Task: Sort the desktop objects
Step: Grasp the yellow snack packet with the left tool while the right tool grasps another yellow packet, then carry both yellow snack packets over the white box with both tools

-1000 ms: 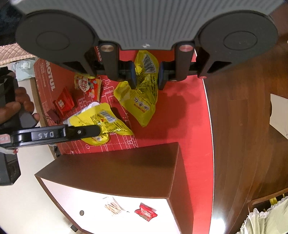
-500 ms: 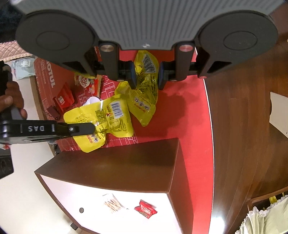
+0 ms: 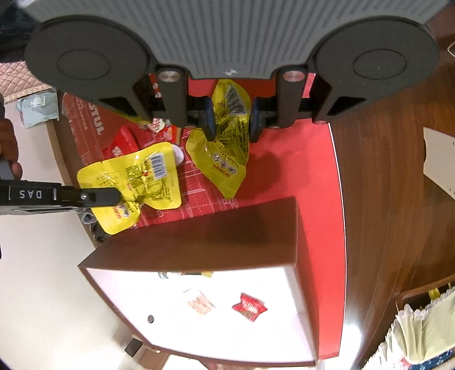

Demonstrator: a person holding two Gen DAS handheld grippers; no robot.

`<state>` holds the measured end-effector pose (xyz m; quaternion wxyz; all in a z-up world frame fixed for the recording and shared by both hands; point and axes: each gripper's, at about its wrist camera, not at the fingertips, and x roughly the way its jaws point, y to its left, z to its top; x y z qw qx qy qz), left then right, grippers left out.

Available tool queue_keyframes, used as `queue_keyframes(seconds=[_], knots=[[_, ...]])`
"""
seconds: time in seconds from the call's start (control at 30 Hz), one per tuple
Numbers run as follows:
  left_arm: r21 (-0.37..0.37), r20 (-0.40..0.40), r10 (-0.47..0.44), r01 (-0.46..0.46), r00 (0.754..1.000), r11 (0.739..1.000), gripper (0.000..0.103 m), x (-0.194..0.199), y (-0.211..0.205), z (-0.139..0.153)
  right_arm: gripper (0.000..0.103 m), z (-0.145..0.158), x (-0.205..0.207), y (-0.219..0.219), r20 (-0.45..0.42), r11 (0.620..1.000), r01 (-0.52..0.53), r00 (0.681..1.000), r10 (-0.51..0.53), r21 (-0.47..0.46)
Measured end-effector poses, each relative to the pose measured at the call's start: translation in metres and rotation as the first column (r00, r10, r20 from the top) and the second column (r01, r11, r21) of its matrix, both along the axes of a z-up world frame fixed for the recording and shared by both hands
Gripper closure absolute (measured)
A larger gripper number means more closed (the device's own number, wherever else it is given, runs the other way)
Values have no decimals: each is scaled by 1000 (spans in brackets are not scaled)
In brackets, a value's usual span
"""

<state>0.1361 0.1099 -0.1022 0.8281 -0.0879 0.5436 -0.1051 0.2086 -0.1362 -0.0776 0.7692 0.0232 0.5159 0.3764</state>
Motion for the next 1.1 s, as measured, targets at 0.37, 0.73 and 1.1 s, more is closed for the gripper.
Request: queue_keyframes(seconds=[0.37, 0.73, 1.1], knots=[[0, 111, -29, 29, 993, 1000, 83, 2, -11, 47, 103, 54, -9, -30, 87, 999, 16, 996, -20, 43], [50, 193, -86, 77, 977, 996, 83, 24, -20, 84, 103, 92, 13, -38, 122, 996, 49, 991, -58, 79], [89, 256, -101, 81, 961, 993, 83, 63, -23, 106, 103, 111, 44, -24, 168, 995, 46, 984, -62, 94]])
